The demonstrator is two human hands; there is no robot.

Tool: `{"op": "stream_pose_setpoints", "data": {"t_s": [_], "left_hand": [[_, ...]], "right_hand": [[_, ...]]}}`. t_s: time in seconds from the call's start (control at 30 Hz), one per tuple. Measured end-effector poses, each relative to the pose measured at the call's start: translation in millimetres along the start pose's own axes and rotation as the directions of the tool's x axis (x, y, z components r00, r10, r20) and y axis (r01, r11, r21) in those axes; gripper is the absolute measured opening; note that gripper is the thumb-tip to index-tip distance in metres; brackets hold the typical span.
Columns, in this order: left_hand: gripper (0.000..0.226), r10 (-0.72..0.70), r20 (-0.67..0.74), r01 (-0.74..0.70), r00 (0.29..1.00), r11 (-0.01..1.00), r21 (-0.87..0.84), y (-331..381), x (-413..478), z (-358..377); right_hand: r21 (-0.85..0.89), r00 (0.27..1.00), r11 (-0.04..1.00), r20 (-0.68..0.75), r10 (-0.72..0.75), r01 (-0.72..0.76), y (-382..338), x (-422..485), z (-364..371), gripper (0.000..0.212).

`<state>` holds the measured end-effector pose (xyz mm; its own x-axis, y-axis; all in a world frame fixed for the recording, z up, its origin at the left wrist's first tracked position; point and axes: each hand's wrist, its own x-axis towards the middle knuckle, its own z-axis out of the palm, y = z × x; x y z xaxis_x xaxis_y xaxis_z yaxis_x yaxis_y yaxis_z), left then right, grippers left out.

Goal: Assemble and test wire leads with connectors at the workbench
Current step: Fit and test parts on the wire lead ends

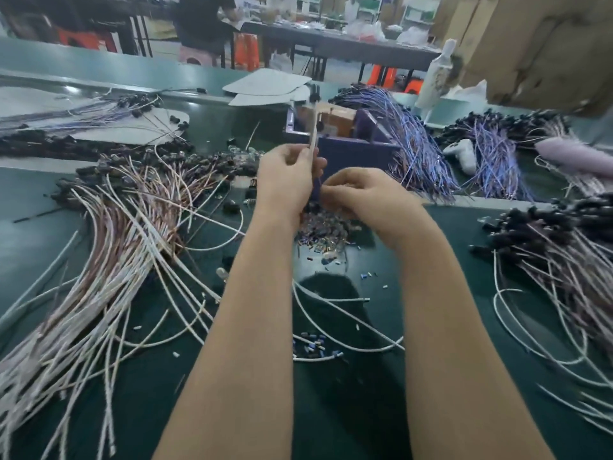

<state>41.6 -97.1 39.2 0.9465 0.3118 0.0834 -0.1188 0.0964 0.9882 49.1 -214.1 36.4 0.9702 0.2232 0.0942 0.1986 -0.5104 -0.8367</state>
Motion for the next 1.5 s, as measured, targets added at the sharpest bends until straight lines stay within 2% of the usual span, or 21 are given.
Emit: {"op": "stream_pose_setpoints", "data": {"t_s": [0.07,0.17,0.27,0.33,0.43,0.5,0.57,0.67,0.7,0.77,0.8,0.83,0.9,0.93,1.0,1.07,1.13,1.2,1.27,1.37,1.5], "left_hand": [[0.016,0.03,0.07,-0.037,0.997,0.994,0.102,-3,1,0],[0.016,0.026,0.205,-0.072,0.978,0.973,0.221,-5,-1,-1],[0.017,0.013,0.211,-0.085,0.977,0.937,0.338,-5,-1,-1],[0.021,-0.021,0.141,-0.035,0.99,0.924,0.382,-7,3,-4],[0.021,-0.001,-0.1,0.045,0.995,0.896,0.443,-10,14,-25],[0.016,0.074,-0.293,0.098,0.953,0.842,0.531,-9,17,-45],[0.027,0.148,-0.434,0.161,0.889,0.785,0.598,-5,18,-60],[0.048,0.255,-0.487,0.215,0.835,0.664,0.716,8,15,-63],[0.05,0.31,-0.436,0.153,0.845,0.641,0.752,13,13,-58],[0.045,0.366,-0.18,-0.116,0.913,0.657,0.745,20,8,-43],[0.041,0.328,0.004,-0.248,0.945,0.706,0.663,20,2,-33],[0.037,0.228,0.209,-0.307,0.951,0.763,0.568,21,-7,-23],[0.029,-0.01,0.492,-0.257,0.87,0.844,0.471,16,-20,-7],[0.026,-0.062,0.541,-0.227,0.839,0.863,0.451,12,-21,-1],[0.027,-0.028,0.516,-0.229,0.856,0.875,0.427,6,-17,1],[0.03,0.05,0.435,-0.245,0.899,0.881,0.405,5,-11,-3],[0.031,0.103,0.382,-0.254,0.919,0.892,0.372,5,-7,-6],[0.029,0.137,0.372,-0.284,0.918,0.881,0.378,4,-6,-7],[0.027,0.146,0.384,-0.305,0.912,0.867,0.395,3,-6,-4],[0.024,0.128,0.359,-0.281,0.925,0.866,0.414,0,-3,-4],[0.018,0.073,0.343,-0.232,0.937,0.862,0.45,-2,1,-9]], "right_hand": [[0.079,0.999,0.996,-0.008,0.04,-0.039,3,2,2,0.017],[0.324,0.991,0.944,-0.093,0.095,-0.06,6,5,4,0.026],[0.429,0.979,0.903,-0.181,0.097,-0.011,9,8,5,0.019],[0.467,0.962,0.884,-0.236,0.136,-0.01,11,10,3,0.017],[0.596,0.92,0.803,-0.32,0.227,0.009,11,11,-4,0.019],[0.734,0.883,0.675,-0.362,0.297,0.074,10,10,-10,0.02],[0.808,0.849,0.57,-0.401,0.344,0.15,8,10,-16,0.018],[0.85,0.816,0.463,-0.443,0.372,0.25,5,9,-20,0.015],[0.863,0.814,0.422,-0.444,0.374,0.277,4,9,-21,0.013],[0.892,0.825,0.319,-0.428,0.369,0.32,-1,7,-23,0.009],[0.903,0.83,0.26,-0.419,0.368,0.341,-4,6,-24,0.009],[0.91,0.833,0.197,-0.414,0.368,0.366,-6,5,-26,0.009],[0.896,0.82,0.078,-0.434,0.373,0.438,-6,3,-33,0.007],[0.876,0.8,0.033,-0.455,0.391,0.482,-4,1,-36,0.007],[0.839,0.75,-0.006,-0.484,0.45,0.545,3,-1,-44,0.006],[0.864,0.745,0.063,-0.465,0.479,0.499,9,-1,-48,0.008],[0.908,0.813,0.303,-0.4,0.424,0.289,11,1,-42,0.016],[0.814,0.912,0.578,-0.281,0.301,0.06,6,5,-28,0.021],[0.681,0.973,0.732,-0.167,0.157,-0.001,0,6,-15,0.021],[0.578,0.974,0.816,-0.198,0.111,0.024,1,7,-11,0.022],[0.629,0.928,0.777,-0.308,0.21,0.032,8,8,-19,0.025]]}}
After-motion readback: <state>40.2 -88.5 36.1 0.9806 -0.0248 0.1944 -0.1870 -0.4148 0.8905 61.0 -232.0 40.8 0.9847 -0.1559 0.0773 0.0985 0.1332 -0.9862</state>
